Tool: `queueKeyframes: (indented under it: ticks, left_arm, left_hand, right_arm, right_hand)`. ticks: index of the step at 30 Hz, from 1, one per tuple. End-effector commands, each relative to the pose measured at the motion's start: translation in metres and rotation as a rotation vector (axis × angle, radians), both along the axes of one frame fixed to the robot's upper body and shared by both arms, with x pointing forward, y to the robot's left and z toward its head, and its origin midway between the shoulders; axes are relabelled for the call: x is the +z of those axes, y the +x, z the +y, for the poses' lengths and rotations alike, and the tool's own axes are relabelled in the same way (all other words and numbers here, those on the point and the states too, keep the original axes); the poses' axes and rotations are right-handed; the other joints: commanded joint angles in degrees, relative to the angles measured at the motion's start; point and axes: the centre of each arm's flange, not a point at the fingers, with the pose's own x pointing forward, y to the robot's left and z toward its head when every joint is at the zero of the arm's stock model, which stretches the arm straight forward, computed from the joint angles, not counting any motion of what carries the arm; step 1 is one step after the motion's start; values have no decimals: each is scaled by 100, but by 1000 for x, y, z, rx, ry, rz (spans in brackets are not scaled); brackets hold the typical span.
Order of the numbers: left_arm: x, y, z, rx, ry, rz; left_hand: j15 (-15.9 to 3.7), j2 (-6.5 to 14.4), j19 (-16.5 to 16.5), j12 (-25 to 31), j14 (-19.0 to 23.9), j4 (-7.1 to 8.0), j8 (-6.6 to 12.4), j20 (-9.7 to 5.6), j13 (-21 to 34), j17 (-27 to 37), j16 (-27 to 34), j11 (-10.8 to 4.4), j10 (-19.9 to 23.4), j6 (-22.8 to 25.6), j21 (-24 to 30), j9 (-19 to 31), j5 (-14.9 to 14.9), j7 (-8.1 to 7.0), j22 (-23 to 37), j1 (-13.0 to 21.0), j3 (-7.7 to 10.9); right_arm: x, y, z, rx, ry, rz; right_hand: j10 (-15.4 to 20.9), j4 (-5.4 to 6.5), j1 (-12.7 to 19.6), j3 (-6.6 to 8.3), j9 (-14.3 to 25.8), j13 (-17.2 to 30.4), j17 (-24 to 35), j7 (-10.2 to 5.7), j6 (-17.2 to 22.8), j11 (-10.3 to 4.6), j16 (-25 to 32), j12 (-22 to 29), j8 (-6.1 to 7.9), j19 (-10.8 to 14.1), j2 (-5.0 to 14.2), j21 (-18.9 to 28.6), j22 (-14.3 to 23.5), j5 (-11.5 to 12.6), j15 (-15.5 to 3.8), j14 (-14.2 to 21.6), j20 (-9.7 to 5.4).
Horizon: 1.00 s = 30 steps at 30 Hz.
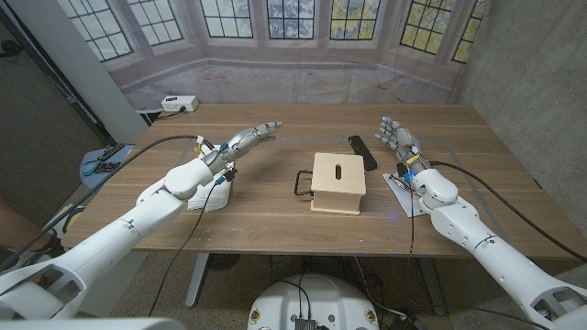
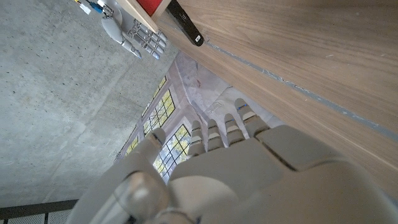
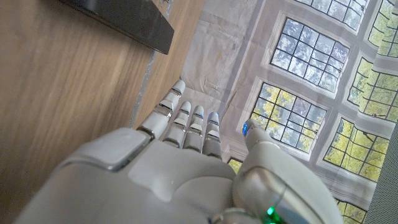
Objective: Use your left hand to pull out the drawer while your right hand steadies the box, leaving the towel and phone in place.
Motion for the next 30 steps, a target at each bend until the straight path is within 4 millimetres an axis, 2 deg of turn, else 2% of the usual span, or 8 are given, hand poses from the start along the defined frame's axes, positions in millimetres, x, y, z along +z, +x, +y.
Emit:
queueKeyframes:
  ticks: [1, 13, 21, 25, 30]
  left_arm:
    - [-3, -7, -10, -55, 78, -34]
    - [-12, -21, -14, -95, 155, -56]
    - [-13, -30, -10, -117, 241, -85]
    - [-9, -33, -9, -122, 288, -102]
    - [0, -35, -6, -115, 355, -131]
  left_hand:
    - [-61, -51, 76, 53, 96, -67, 35, -27, 23, 10, 20, -33, 131, 113, 38, 16, 10, -37, 6, 65, 17]
    - [-80, -34, 107, 52, 132, -125, 39, -40, 24, 9, 8, -42, 171, 189, 40, 19, 16, -56, 7, 105, 31]
    - [-101, 32, 163, 62, 235, -325, 34, -88, 18, 12, 10, -141, 298, 315, 37, 15, 60, -165, 6, 277, 106]
    - [-112, 90, 170, 64, 246, -483, 41, -89, 15, 16, -5, -199, 380, 435, 24, 12, 114, -255, 5, 429, 184]
    - [-13, 94, 185, 74, 270, -603, 56, -92, 16, 18, -8, -249, 466, 572, 19, 12, 142, -325, 6, 531, 213]
  right_arm:
    - [7, 0, -4, -18, -29, -1]
    - [0, -8, -8, -38, -38, 6]
    - [-6, -12, -9, -42, -35, 10]
    - [-7, -14, -9, -42, -35, 9]
    - [-7, -15, -9, -41, -35, 7]
  right_hand:
    - [31, -39, 101, 2, 20, 6, -2, 43, 31, 37, 39, 23, 26, 14, 2, 34, 11, 26, -70, 9, 11]
    - [18, -61, 127, 11, 19, 6, -7, 39, 41, 35, 44, 19, 28, 8, 19, 32, 11, 31, -79, 2, -2]
    - [26, -75, 144, 16, 19, 6, -10, 43, 48, 23, 47, 22, 30, 13, 23, 34, 10, 34, -84, 1, -5]
    - [29, -78, 148, 16, 19, 6, -10, 49, 52, 23, 51, 24, 30, 15, 25, 35, 10, 35, -76, 2, -6]
    - [22, -82, 151, 15, 19, 6, -10, 48, 50, 29, 54, 21, 29, 23, 26, 38, 10, 35, -73, 0, 10]
